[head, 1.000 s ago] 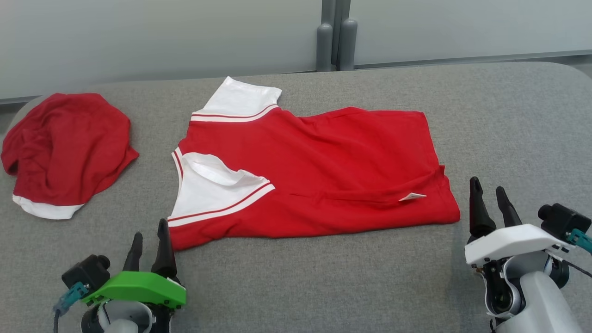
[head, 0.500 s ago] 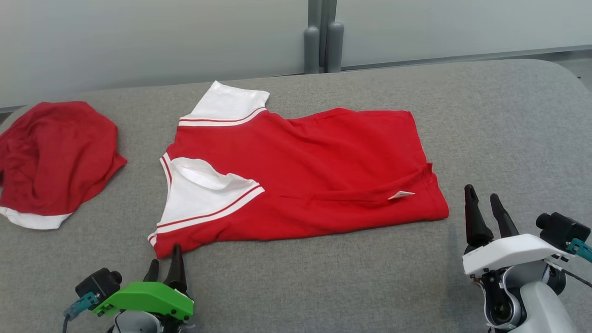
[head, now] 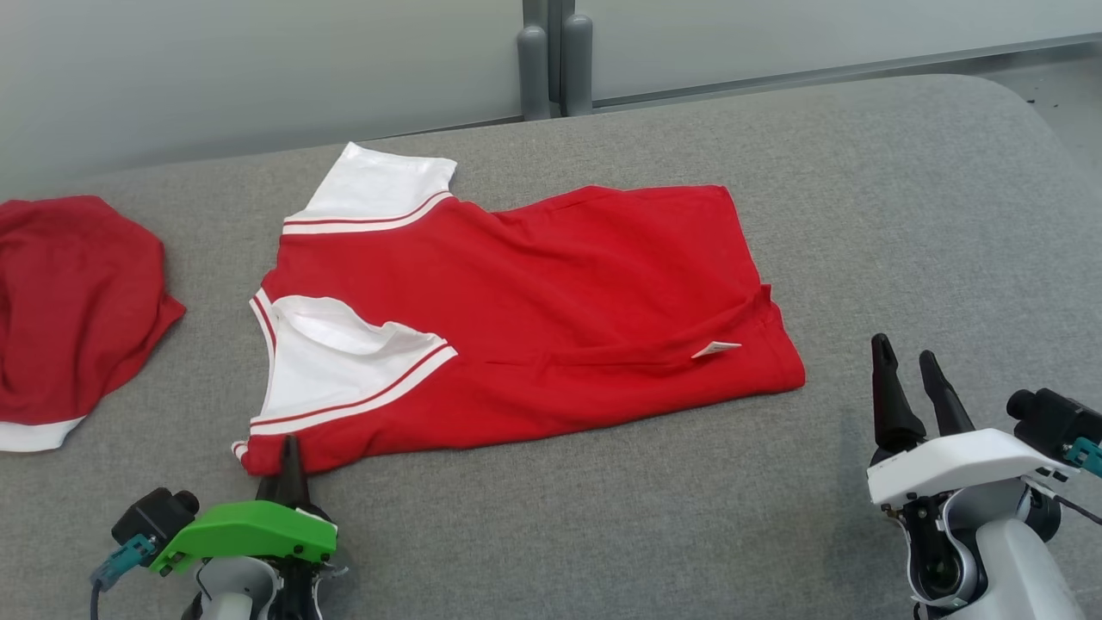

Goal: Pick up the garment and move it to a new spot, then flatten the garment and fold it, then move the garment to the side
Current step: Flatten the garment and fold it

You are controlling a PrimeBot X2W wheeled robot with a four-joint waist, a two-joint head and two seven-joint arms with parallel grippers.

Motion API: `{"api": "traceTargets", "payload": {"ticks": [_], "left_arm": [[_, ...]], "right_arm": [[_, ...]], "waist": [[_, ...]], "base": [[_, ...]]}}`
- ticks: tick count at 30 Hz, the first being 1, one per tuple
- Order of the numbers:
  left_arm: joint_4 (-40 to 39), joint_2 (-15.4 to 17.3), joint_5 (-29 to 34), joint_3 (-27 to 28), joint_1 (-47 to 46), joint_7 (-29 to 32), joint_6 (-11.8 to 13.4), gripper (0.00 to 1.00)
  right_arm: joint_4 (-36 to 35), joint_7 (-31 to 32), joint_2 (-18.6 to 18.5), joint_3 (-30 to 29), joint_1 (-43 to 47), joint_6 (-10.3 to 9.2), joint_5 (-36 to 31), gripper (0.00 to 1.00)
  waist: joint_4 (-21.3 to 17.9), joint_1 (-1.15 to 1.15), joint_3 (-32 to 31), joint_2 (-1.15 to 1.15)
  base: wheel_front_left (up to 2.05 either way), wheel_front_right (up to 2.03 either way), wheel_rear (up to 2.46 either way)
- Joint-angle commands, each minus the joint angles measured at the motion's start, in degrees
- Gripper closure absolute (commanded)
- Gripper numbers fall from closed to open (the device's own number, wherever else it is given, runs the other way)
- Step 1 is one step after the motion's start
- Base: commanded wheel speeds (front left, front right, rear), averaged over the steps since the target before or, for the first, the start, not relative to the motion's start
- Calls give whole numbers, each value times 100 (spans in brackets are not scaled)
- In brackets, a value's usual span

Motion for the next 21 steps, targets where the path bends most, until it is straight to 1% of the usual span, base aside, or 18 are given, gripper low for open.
{"api": "traceTargets", "payload": {"ticks": [1,5,8,12,17,21], "left_arm": [[-17,10,-75,21,-91,-104,-83,100],[-151,11,-165,-13,-72,-243,-166,100],[-275,12,-177,-44,-16,-290,-183,100],[-584,13,-216,-151,130,-323,-222,100],[-951,15,-203,-227,299,-298,-115,100],[-1150,15,-155,-290,401,-246,-27,100]], "right_arm": [[-29,18,-17,-18,100,2,-30,0],[59,76,-17,-17,155,2,-21,0],[145,129,-18,-2,185,2,-17,0],[463,258,-17,54,200,2,-20,0],[955,330,-20,248,-31,2,212,0],[1476,306,-19,423,-324,2,488,0]], "waist": [[20,0,-23,18],[104,0,-87,18],[154,0,-116,18],[270,0,-159,18],[392,0,-151,18],[461,0,-119,18]], "base": [[0,0,0],[0,0,0],[0,0,0],[0,0,0],[0,0,0],[0,0,0]]}}
